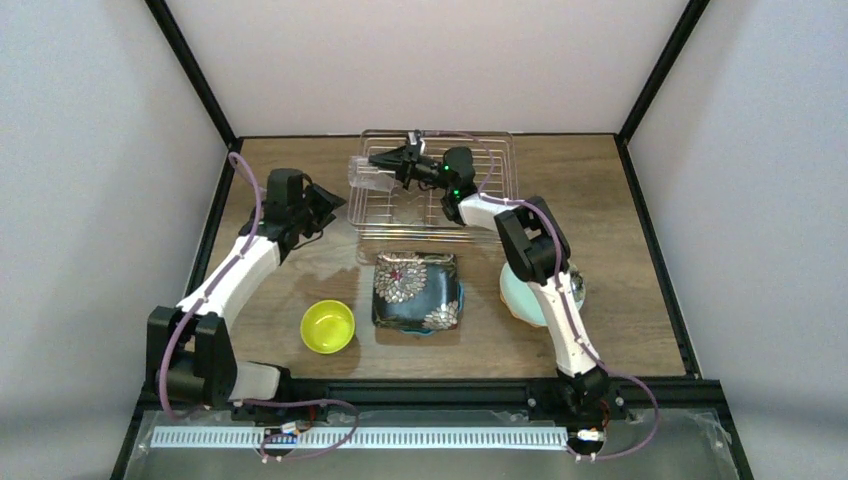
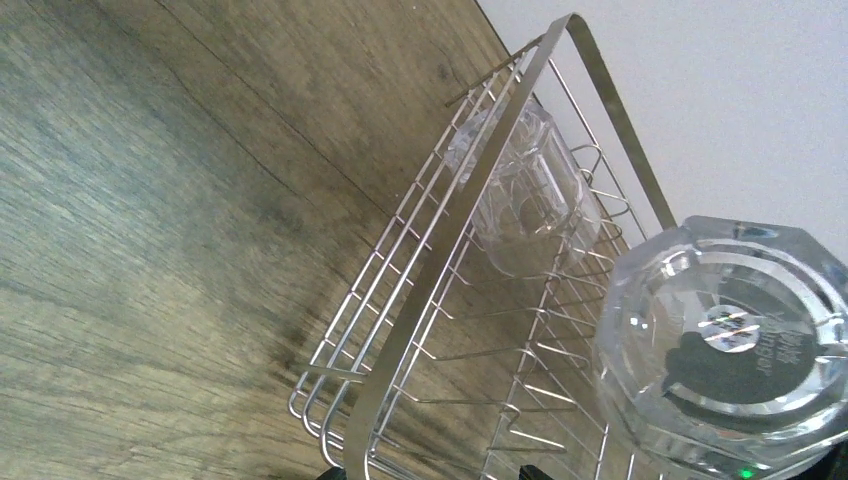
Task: Load the mixed dishes into the dish rack
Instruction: Place the cup on the dish rack.
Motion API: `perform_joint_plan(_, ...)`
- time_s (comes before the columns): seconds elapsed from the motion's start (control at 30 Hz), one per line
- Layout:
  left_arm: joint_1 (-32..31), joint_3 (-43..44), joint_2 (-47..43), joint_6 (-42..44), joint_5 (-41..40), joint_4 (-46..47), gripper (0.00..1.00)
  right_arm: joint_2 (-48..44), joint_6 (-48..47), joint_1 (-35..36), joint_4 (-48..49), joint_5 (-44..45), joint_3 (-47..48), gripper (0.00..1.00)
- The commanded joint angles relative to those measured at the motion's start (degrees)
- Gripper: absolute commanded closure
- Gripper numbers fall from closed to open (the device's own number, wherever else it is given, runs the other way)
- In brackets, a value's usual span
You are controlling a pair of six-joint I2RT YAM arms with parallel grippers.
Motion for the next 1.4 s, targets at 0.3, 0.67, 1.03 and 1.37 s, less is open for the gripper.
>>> perform_joint_plan(0.3,0.17,3.93,2.94,2.62,-1.43,-2.65,0.0,7.03,3.52,2.61,4.99,2.95,4.65,0.99)
perform_joint_plan(0.67,0.16,4.03,3.42,2.98,-1.01,-2.45,0.0,5.16,0.58,2.81,2.46,2.91,1.21,0.99)
perform_joint_plan(1.03,0.16,5.85,2.88,3.27,-0.83,-3.07,0.0,4.88,-5.65,2.74,-10.15,1.77,7.34,0.98)
perform_joint_plan(1.37,0.15,6.63,3.84,3.88,-0.79,-3.29,0.0,5.07,-10.01,2.74,-18.74,1.33,9.54,0.88)
